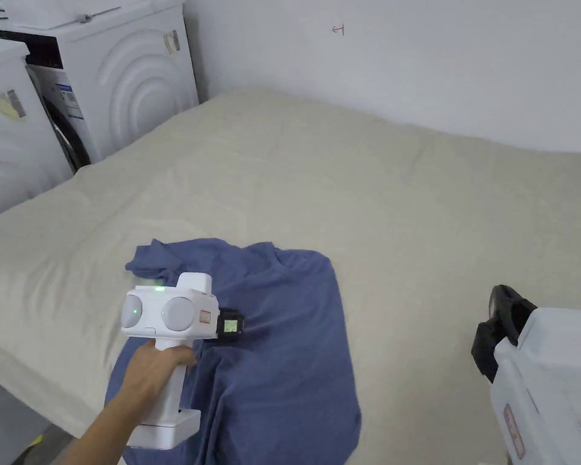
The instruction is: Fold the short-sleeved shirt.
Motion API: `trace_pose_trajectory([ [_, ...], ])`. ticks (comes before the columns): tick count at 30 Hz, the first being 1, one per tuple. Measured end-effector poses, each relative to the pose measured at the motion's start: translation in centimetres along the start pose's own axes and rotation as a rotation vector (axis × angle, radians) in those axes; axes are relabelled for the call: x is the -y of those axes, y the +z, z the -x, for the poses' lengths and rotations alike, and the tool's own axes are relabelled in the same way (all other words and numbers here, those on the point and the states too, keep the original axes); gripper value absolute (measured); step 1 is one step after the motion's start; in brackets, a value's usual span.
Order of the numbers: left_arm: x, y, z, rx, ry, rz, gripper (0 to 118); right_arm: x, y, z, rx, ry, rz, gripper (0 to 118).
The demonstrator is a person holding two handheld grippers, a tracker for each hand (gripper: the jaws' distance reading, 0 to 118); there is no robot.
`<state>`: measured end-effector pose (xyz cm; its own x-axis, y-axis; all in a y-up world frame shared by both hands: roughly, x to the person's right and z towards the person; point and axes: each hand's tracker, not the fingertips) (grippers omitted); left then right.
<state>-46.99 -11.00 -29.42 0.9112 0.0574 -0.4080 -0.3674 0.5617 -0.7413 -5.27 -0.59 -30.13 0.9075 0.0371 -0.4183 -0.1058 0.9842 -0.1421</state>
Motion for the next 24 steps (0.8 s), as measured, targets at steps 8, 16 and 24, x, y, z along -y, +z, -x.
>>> trace_pose_trajectory([
  [8,1.1,-4.8,-0.4,-0.110,-0.047,0.114,100,1.2,-0.5,-1.7,0.034,0.008,0.041,0],
  [16,1.0,-2.6,-1.8,-0.040,0.016,0.135,28,1.8,0.1,-3.0,0.057,0.008,0.066,0],
  [24,0.7,-1.3,-0.9,0.019,0.037,0.014,0,1.1,2.2,-4.8,0.077,-0.033,0.045,0],
])
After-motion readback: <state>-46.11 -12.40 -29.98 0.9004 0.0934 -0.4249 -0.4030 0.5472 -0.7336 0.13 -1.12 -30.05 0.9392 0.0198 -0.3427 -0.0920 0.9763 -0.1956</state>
